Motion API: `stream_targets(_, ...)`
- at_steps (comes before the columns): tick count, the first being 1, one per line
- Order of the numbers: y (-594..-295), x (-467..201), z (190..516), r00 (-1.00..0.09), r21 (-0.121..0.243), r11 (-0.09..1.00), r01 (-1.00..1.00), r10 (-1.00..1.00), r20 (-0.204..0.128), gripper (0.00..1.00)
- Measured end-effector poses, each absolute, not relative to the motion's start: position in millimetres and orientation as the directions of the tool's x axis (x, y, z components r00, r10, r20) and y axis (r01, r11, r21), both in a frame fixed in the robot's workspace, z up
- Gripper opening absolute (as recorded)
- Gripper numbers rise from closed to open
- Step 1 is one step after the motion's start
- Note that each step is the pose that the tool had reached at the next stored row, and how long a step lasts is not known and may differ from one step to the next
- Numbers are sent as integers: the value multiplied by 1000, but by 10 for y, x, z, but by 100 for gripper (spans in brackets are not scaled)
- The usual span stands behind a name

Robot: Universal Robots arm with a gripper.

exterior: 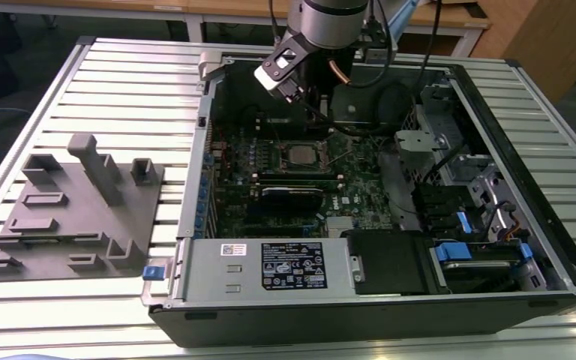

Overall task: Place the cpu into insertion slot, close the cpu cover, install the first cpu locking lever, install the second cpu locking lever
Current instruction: 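Close the cpu cover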

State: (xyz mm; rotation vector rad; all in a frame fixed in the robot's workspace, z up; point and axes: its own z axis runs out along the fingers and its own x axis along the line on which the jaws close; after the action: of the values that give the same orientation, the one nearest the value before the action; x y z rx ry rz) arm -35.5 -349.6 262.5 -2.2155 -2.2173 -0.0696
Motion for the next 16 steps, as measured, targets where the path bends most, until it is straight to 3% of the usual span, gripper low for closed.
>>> stream_targets(16,-3496,-320,2625,-1,27,0,1000,999,36,11)
